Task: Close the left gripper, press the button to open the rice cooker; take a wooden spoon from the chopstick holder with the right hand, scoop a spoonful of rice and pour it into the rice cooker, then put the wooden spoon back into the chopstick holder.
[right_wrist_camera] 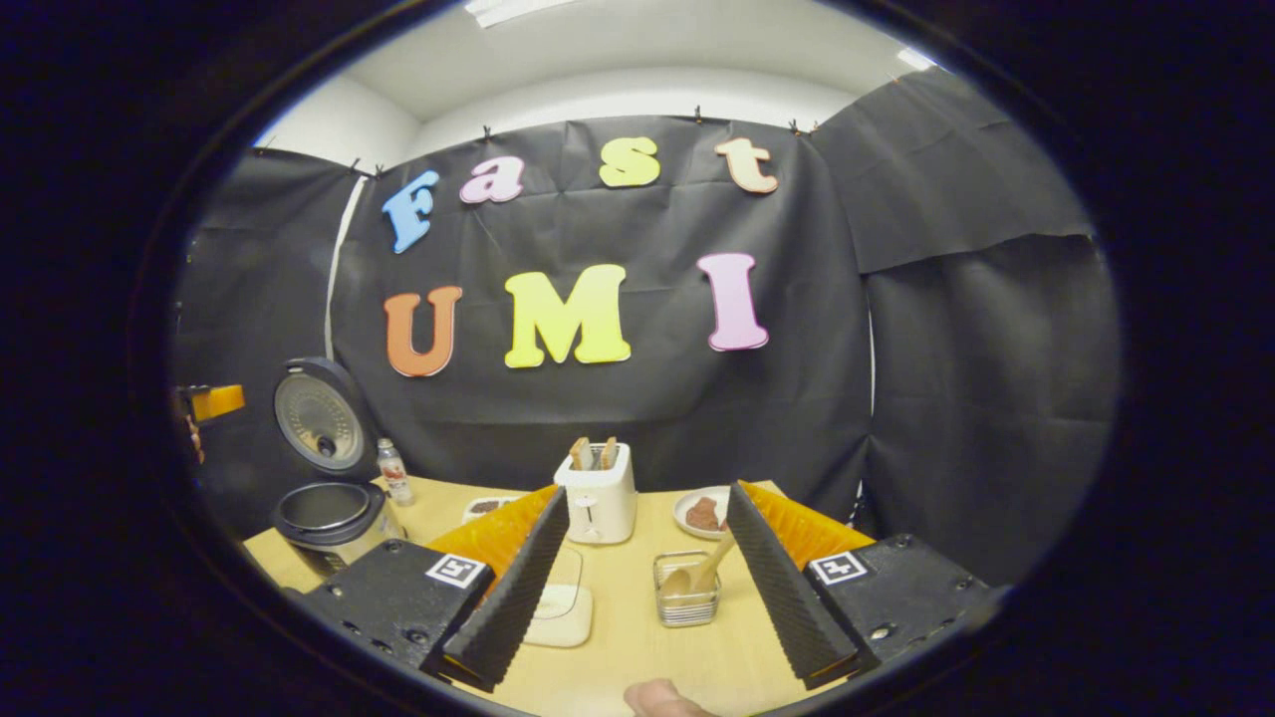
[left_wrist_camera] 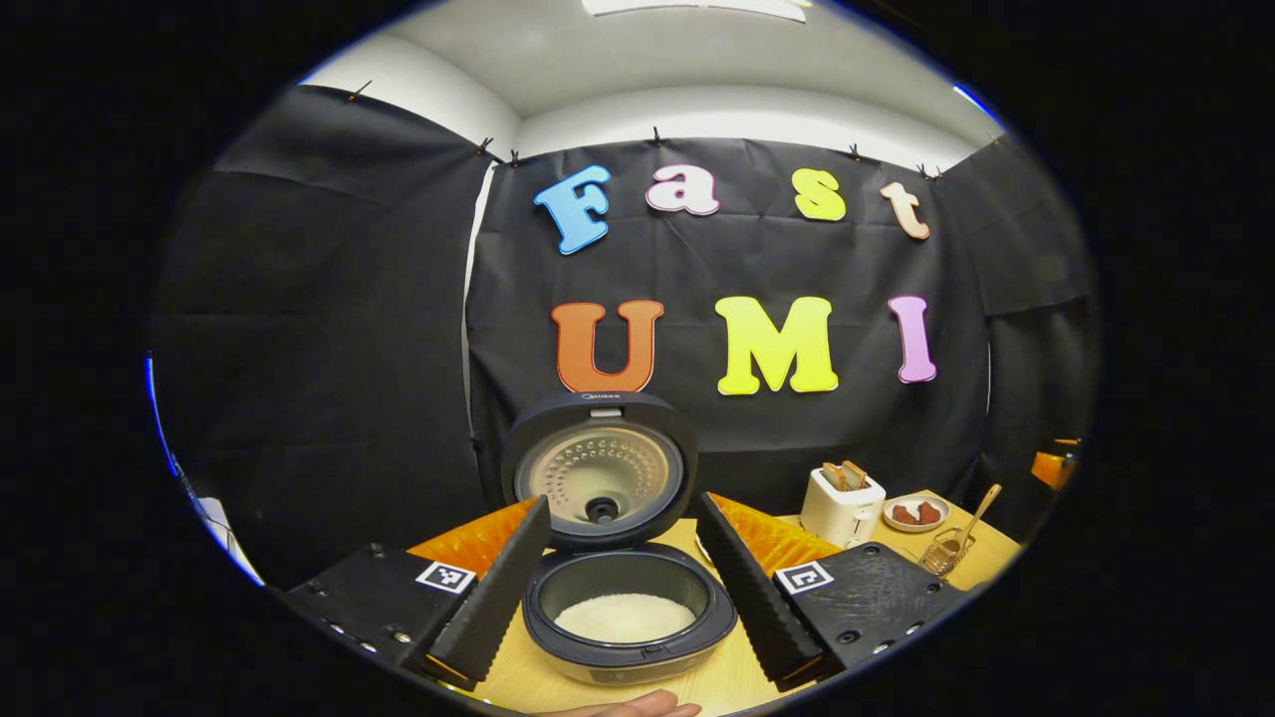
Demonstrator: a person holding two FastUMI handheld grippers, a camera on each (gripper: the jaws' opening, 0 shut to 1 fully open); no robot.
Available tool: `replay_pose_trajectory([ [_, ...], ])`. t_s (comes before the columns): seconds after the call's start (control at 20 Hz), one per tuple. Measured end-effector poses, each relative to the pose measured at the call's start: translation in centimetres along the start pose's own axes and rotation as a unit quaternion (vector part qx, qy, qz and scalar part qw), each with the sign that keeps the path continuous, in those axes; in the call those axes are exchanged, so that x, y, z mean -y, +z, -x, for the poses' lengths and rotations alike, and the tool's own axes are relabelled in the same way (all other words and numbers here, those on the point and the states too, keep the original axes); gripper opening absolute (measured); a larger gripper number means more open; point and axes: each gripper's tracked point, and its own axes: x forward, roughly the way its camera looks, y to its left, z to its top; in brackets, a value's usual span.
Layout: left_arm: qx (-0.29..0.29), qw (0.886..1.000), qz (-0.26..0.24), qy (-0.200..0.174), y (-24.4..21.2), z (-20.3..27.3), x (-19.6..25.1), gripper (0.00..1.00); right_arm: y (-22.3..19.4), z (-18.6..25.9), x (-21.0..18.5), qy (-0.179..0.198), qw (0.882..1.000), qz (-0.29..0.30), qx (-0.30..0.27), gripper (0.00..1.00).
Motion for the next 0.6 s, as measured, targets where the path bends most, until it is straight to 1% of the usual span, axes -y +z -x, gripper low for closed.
replay_pose_trajectory([
  [0.15,-0.001,1.000,0.009,-0.001,1.8,-2.1,-1.0,0.94,0.4,1.7,-0.2,-0.003,1.000,0.011,0.012,1.00],
  [0.25,0.008,1.000,0.003,0.006,3.6,-3.9,-2.0,0.94,0.0,2.7,-0.4,-0.003,1.000,0.022,0.014,1.00],
  [0.4,0.009,1.000,-0.003,0.022,5.5,-6.5,-3.2,0.94,-0.4,3.6,-0.7,0.005,1.000,0.023,0.014,1.00],
  [0.45,0.008,1.000,0.002,0.019,6.4,-7.2,-2.9,0.94,-0.5,3.7,-0.5,0.004,1.000,0.022,0.015,0.96],
  [0.5,0.016,1.000,0.014,0.016,7.1,-8.1,-2.7,0.94,-0.5,3.8,-0.3,0.000,1.000,0.023,0.017,1.00],
  [0.55,0.022,0.999,0.027,0.009,7.6,-9.2,-2.3,0.94,-0.8,4.0,-0.2,-0.002,0.999,0.027,0.019,1.00],
  [0.6,0.017,0.999,0.037,0.007,7.6,-10.4,-1.9,0.94,-1.1,4.1,-0.1,-0.005,0.999,0.027,0.020,1.00],
])
